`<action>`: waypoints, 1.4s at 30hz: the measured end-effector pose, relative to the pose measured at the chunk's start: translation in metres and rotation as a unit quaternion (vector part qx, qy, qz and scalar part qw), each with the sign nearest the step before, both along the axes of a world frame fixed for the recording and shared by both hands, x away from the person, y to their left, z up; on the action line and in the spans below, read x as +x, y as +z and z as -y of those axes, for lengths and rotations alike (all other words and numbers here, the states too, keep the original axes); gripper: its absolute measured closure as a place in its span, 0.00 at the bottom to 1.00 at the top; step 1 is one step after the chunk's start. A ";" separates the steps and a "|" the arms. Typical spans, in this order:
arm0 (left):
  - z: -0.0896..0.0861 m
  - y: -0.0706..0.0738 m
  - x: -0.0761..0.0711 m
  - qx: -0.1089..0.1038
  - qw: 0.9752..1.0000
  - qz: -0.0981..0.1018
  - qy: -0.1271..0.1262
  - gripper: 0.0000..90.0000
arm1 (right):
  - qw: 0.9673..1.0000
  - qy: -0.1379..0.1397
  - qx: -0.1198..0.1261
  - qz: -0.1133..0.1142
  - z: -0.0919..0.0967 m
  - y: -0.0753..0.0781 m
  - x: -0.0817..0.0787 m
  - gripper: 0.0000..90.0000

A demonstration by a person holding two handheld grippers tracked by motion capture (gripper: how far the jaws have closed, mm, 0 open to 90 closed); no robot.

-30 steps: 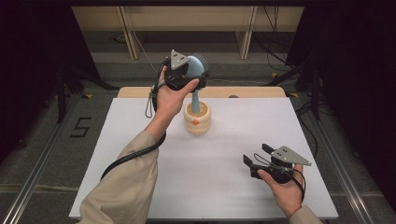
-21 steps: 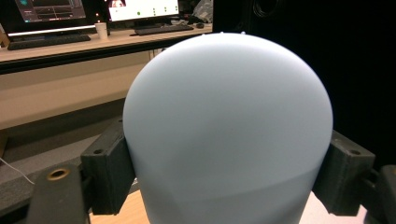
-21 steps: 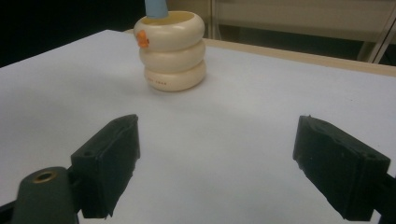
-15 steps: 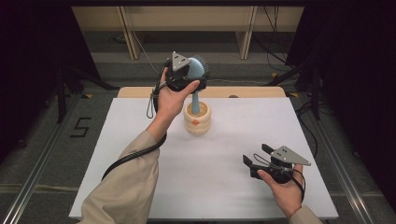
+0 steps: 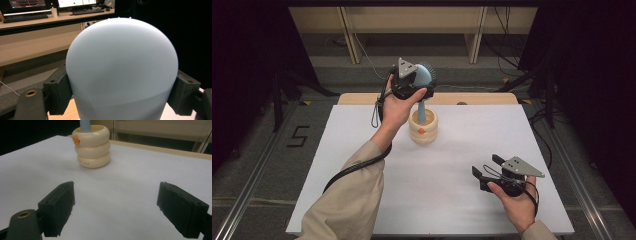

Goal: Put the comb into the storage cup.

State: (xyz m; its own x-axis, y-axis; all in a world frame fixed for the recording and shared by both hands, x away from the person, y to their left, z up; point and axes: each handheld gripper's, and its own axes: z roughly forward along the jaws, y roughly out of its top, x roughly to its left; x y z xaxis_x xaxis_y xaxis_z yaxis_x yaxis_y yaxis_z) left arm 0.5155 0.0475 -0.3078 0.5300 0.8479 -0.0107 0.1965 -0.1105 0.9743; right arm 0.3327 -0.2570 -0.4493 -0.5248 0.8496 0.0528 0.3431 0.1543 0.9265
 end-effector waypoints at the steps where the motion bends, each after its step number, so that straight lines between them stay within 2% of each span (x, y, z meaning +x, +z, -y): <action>1: 0.000 0.000 0.000 0.000 1.000 0.000 0.000 0.22 | 1.000 0.000 0.000 0.000 0.000 0.000 0.000 0.17; 42: 0.004 -0.013 0.008 0.013 1.000 -0.009 0.009 0.22 | 1.000 0.000 -0.001 0.000 0.000 -0.001 0.000 0.17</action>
